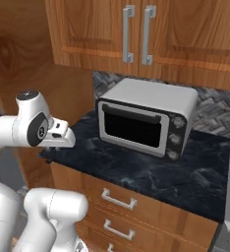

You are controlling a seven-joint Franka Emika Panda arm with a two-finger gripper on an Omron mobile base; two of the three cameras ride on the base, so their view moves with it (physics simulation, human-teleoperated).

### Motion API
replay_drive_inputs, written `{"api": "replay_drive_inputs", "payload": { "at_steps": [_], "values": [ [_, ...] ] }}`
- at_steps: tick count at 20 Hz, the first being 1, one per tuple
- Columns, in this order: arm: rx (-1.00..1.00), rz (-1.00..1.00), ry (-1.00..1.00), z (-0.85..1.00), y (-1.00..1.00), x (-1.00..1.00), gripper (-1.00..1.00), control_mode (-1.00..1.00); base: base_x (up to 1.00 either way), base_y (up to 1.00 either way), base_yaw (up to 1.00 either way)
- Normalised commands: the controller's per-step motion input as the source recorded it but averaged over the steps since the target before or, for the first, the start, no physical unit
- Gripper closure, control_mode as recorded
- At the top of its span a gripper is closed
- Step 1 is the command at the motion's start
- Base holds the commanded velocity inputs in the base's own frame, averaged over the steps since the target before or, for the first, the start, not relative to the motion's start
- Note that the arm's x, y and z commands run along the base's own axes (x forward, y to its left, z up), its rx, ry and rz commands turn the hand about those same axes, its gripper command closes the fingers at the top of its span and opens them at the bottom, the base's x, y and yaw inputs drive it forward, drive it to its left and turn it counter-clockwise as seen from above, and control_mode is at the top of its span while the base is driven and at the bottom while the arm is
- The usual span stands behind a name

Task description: Retrieve the butter from the fridge and place it on a plate on the dining table. Then retrieve the butter knife by the fridge and place it near the plate.

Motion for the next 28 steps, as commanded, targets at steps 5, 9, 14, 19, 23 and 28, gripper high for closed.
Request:
{"api": "replay_drive_inputs", "payload": {
  "at_steps": [5, 9, 14, 19, 23, 28],
  "values": [
    [0.00, 0.00, 0.00, 0.00, 0.00, 0.00, 1.00, 1.00, -0.90, 0.08, 0.00],
    [0.00, 0.00, 0.00, 0.00, 0.00, 0.00, 1.00, 1.00, -0.94, 0.07, 0.00],
    [0.00, 0.00, 0.00, 0.00, 0.00, 0.00, 1.00, 1.00, -0.79, -0.08, 0.00],
    [0.00, 0.00, 0.00, 0.00, 0.00, 0.00, 1.00, 1.00, -0.33, -0.10, 0.23],
    [0.00, 0.00, 0.00, 0.00, 0.00, 0.00, 1.00, 1.00, -0.09, -0.26, 0.53],
    [0.00, 0.00, 0.00, 0.00, 0.00, 0.00, 1.00, 1.00, -0.38, -0.40, 0.61]
  ]
}}
